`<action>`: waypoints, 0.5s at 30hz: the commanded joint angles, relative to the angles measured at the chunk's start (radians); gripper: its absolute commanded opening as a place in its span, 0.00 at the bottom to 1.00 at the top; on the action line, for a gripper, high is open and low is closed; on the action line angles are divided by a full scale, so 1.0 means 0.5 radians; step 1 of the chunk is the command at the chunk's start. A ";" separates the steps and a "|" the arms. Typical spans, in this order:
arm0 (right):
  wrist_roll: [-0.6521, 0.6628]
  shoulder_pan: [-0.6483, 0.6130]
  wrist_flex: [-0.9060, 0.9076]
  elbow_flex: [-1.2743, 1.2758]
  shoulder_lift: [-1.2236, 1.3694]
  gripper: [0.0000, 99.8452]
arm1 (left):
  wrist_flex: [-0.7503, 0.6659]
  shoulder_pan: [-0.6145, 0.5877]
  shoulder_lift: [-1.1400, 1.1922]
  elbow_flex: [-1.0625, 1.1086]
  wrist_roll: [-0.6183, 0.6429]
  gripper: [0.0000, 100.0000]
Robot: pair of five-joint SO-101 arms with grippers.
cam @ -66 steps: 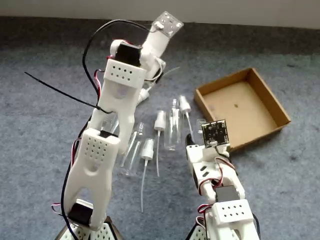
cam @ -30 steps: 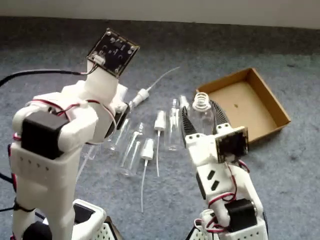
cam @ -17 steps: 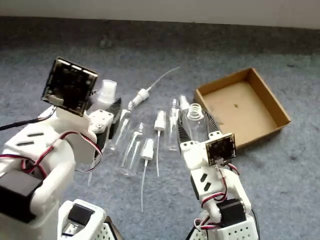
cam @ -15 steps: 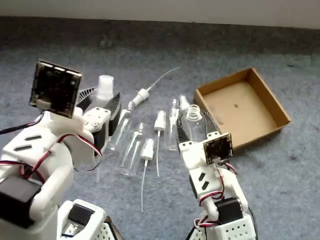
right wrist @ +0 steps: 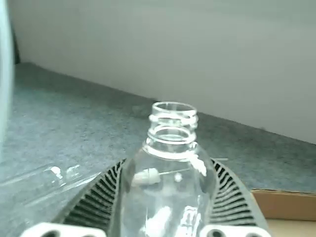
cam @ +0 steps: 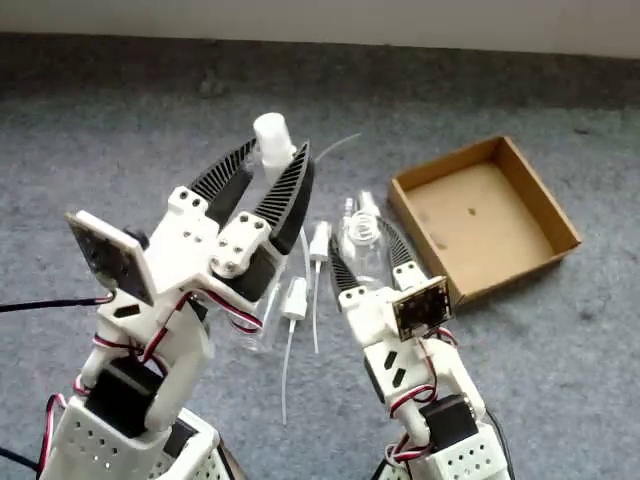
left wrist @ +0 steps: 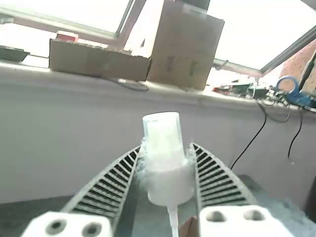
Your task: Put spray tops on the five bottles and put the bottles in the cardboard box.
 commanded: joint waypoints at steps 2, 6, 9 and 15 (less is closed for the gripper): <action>-0.006 -0.127 0.094 0.324 -0.035 0.11 | -0.690 0.137 -0.066 0.278 0.015 0.02; -0.003 -0.130 0.100 0.330 -0.035 0.11 | -0.813 0.137 -0.066 0.330 0.012 0.02; -0.003 -0.127 0.109 0.330 -0.035 0.11 | -0.829 0.137 -0.066 0.327 0.012 0.02; -0.003 -0.140 0.195 0.330 -0.035 0.11 | -1.065 -0.054 -0.060 0.364 0.012 0.02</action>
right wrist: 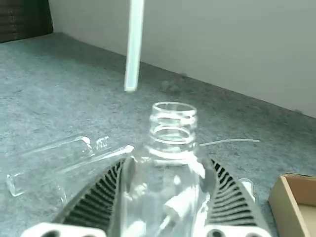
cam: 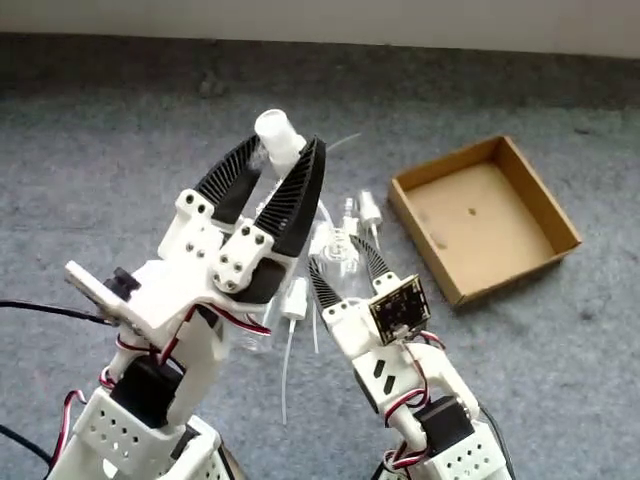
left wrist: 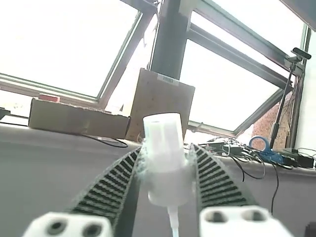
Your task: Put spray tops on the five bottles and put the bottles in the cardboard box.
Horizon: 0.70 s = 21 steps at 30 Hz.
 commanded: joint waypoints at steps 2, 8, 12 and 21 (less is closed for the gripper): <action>-0.003 -0.023 0.014 0.333 -0.035 0.11 | -0.258 -0.140 -0.020 0.078 0.015 0.02; -0.003 -0.023 0.017 0.333 -0.035 0.11 | -0.282 -0.143 0.057 0.094 0.015 0.02; -0.003 -0.017 0.020 0.333 -0.035 0.11 | -0.282 -0.143 0.345 -0.038 0.021 0.02; -0.003 -0.014 0.020 0.330 -0.035 0.11 | -0.282 -0.155 0.456 -0.094 0.015 0.02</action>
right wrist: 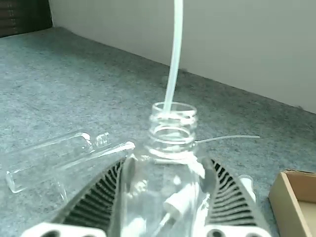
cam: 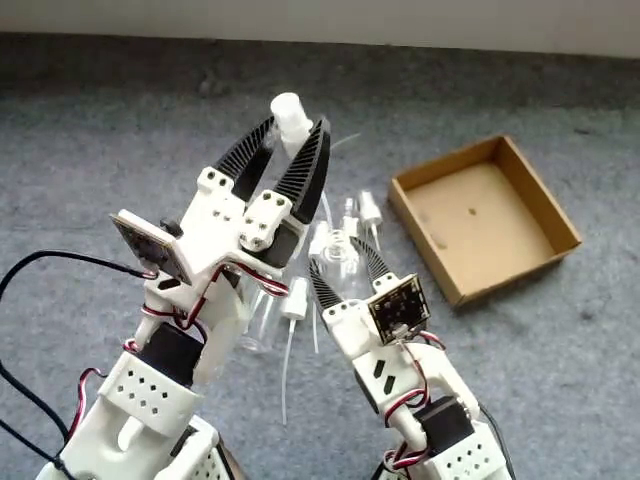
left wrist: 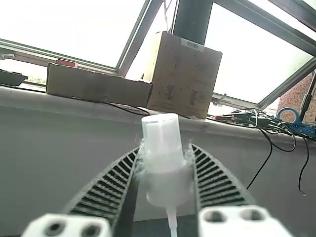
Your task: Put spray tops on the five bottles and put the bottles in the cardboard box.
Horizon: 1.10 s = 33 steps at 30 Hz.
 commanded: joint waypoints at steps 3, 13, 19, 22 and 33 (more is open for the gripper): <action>-0.003 -0.011 0.011 0.330 -0.035 0.11 | -0.040 -0.017 0.008 -0.143 0.021 0.02; -0.003 -0.011 0.011 0.327 -0.035 0.11 | -0.040 0.198 0.008 0.143 0.018 0.02; -0.003 -0.011 0.011 0.324 -0.035 0.11 | -0.031 0.247 0.008 0.321 0.018 0.02; -0.003 -0.011 0.011 0.321 -0.035 0.11 | -0.031 0.250 0.008 0.413 0.018 0.02; -0.003 0.087 0.005 0.321 -0.035 0.11 | -0.028 0.302 0.008 0.575 0.021 0.02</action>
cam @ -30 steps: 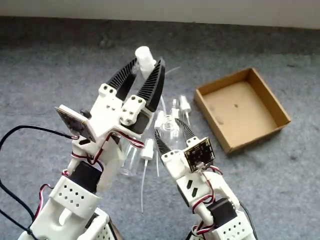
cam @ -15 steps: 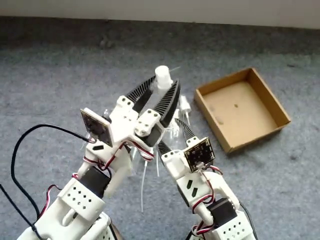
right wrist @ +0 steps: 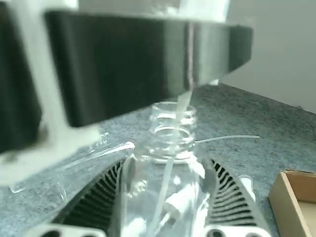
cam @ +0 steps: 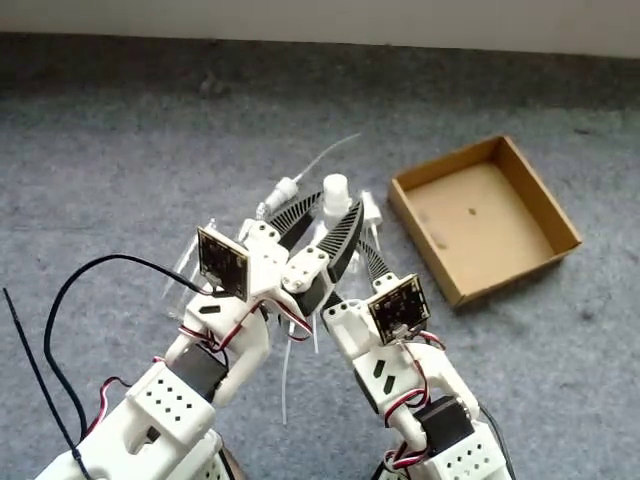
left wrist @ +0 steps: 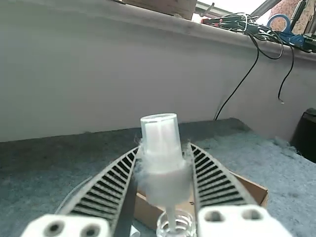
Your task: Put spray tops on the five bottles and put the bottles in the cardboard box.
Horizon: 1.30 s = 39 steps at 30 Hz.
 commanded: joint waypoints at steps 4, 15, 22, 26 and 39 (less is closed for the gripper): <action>-0.003 0.100 0.002 0.321 -0.035 0.11 | -0.025 0.078 0.005 0.029 0.012 0.02; 0.000 0.137 0.002 0.321 -0.035 0.11 | -0.031 0.133 0.005 0.152 0.009 0.02; 0.169 0.137 0.008 0.321 -0.035 0.11 | -0.028 0.133 0.005 0.137 0.009 0.02; 0.239 0.137 0.011 0.321 -0.035 0.11 | 0.074 0.152 0.008 0.091 -0.040 0.02; 0.439 0.137 0.078 0.321 -0.035 0.11 | 0.196 0.152 0.008 0.075 -0.037 0.02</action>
